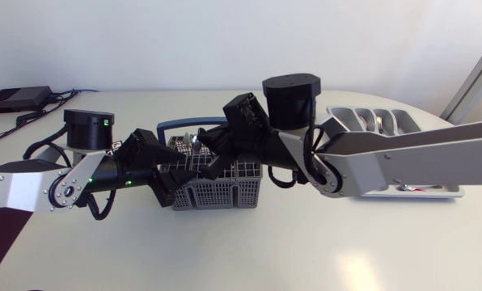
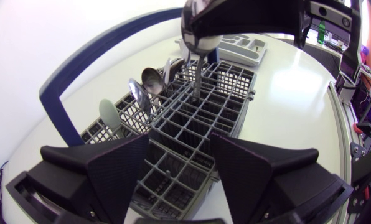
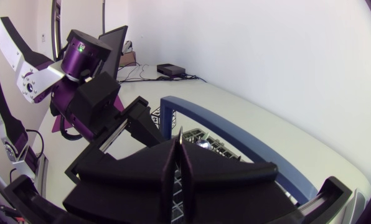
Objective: Transfer all utensils from the basket to the drawer tray.
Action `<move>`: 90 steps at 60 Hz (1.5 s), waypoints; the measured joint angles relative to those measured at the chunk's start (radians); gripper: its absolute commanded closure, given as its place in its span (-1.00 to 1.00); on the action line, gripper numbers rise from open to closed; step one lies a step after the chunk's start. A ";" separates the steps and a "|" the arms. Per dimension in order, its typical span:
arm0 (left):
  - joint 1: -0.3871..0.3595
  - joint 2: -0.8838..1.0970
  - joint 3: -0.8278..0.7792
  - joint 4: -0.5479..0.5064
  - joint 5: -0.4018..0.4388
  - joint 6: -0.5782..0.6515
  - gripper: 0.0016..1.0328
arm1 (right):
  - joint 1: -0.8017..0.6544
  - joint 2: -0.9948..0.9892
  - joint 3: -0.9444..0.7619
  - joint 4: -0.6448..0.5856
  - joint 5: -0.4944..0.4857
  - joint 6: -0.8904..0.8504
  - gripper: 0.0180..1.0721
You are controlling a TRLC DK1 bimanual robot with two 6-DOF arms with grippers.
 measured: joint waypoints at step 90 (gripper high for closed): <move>-0.023 -0.204 0.028 -0.309 -0.017 -0.023 -0.36 | -0.930 -0.423 0.000 -0.933 -0.290 -0.623 0.89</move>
